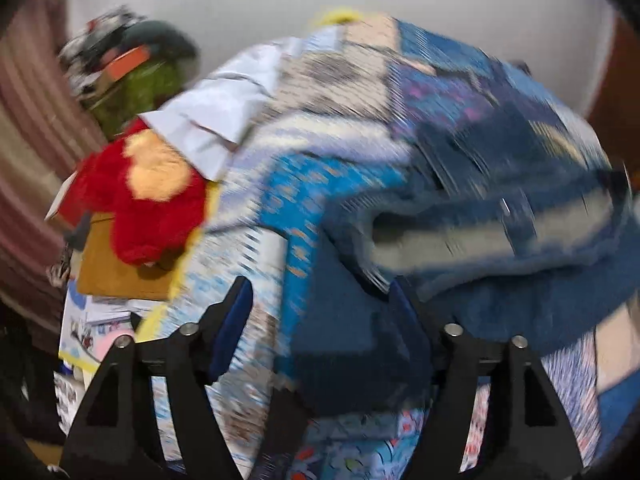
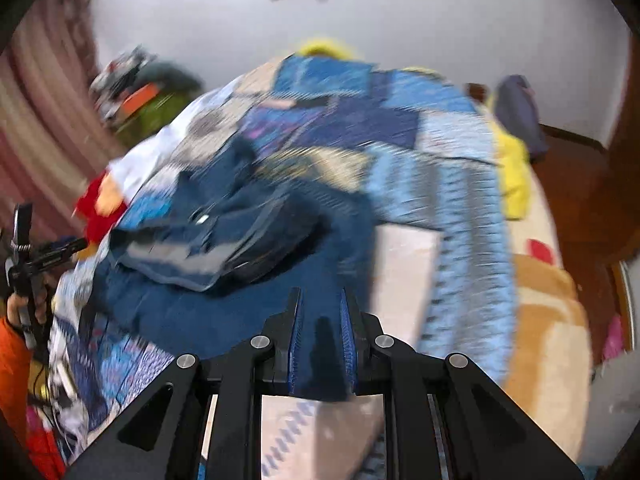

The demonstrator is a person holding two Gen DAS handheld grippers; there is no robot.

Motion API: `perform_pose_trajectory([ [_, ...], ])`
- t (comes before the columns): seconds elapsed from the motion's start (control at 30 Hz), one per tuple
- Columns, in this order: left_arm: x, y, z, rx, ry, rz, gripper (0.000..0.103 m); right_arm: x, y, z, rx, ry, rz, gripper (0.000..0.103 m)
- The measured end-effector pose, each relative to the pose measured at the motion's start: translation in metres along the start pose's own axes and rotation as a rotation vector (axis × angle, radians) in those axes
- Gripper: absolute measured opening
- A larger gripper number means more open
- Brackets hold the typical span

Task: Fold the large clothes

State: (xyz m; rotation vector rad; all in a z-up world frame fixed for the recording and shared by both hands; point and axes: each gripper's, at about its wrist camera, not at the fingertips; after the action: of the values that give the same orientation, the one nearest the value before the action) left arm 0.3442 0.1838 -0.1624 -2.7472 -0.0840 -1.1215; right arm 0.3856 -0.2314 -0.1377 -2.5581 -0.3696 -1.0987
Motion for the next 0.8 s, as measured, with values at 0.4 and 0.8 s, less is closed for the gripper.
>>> perform_pose_trajectory([
  [0.4,-0.004,0.056,0.085,0.024,-0.054,0.122,0.072,-0.013,-0.057,0.095,0.015,-0.118,-0.171,0.013],
  [0.8,0.039,-0.005,0.15,-0.008,-0.17,-0.182,0.082,0.053,-0.016,0.163,-0.026,-0.116,0.059,0.014],
])
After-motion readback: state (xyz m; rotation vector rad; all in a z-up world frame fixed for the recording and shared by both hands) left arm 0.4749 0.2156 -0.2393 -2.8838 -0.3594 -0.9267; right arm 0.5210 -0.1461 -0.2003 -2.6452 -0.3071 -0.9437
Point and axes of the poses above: each gripper's, at about its wrist camera, not at the fingertips, and z roughly the way its jaws point, y to its right, x to its top, and after that the axes turned 12 degrees about y, right-handed
